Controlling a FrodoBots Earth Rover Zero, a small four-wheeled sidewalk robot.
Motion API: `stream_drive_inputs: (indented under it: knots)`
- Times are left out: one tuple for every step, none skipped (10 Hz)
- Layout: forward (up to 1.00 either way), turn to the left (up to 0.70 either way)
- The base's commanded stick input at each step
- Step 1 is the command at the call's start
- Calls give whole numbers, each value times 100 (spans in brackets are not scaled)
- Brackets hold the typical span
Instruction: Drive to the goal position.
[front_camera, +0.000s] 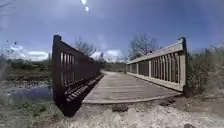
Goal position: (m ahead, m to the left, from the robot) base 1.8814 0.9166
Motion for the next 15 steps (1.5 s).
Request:
stream_drive_inputs:
  knots:
    - [70, 0]
    - [70, 0]
    - [70, 0]
    - [70, 0]
    - [70, 0]
    - [70, 0]
    - [70, 0]
    - [70, 0]
    - [70, 0]
    - [70, 0]
    - [70, 0]
    - [70, 0]
    - [70, 0]
    - [70, 0]
    - [70, -7]
